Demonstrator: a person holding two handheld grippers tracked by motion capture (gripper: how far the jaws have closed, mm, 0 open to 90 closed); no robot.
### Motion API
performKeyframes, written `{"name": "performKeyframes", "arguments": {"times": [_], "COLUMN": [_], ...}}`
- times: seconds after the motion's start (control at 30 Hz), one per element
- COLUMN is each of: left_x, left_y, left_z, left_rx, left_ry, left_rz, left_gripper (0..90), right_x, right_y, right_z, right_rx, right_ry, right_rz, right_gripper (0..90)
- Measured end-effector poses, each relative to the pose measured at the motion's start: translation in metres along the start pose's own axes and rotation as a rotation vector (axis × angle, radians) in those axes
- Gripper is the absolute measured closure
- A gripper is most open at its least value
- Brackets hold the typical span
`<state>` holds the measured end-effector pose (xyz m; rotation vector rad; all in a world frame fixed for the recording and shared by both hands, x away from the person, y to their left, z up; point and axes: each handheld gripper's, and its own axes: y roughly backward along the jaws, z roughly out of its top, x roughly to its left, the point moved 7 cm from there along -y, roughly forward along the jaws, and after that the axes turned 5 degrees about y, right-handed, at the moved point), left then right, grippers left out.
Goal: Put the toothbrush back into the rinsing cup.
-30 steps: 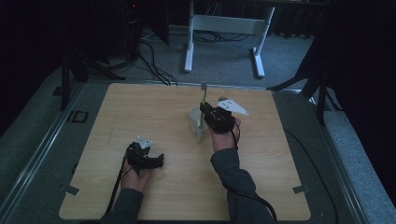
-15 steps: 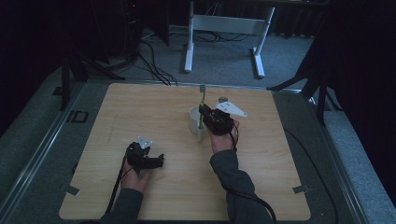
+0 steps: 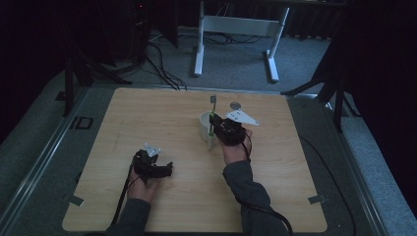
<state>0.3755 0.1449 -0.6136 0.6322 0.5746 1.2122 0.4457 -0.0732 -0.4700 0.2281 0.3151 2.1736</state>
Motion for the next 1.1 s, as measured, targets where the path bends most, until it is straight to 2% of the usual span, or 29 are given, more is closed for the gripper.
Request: {"name": "performKeyframes", "arguments": {"times": [0.1,0.27,0.33,0.4,0.43,0.47,0.5,0.53,1.1], "left_x": [0.000,0.000,0.000,0.000,0.000,0.000,0.000,0.000,0.000], "left_y": [0.000,0.000,0.000,0.000,0.000,0.000,0.000,0.000,0.000], "left_z": [0.000,0.000,0.000,0.000,0.000,0.000,0.000,0.000,0.000], "left_rx": [-0.001,0.000,0.000,0.000,0.000,0.000,0.000,0.000,0.001], "left_ry": [0.001,0.000,0.000,0.000,0.000,0.000,0.000,-0.001,0.000], "left_rz": [0.000,0.000,0.000,0.000,0.000,0.000,0.000,0.000,0.000], "left_gripper": [8.2,8.2,8.2,8.2,8.2,8.2,8.2,8.2,8.3], "right_x": [0.001,0.001,0.001,0.002,0.002,0.002,0.001,0.000,-0.021], "right_y": [0.001,0.003,0.006,0.008,0.008,0.009,0.010,0.011,0.035], "right_z": [-0.003,-0.007,-0.012,-0.016,-0.016,-0.018,-0.024,-0.026,-0.049], "right_rx": [0.007,0.029,0.067,0.077,0.077,0.085,0.117,0.126,0.206], "right_ry": [0.001,-0.002,-0.009,-0.001,-0.001,0.011,0.037,0.043,0.049], "right_rz": [-0.004,-0.001,0.002,0.019,0.019,0.017,-0.012,-0.021,-0.042], "right_gripper": [76.1,78.7,72.5,61.5,61.5,55.9,51.4,49.7,42.3]}}
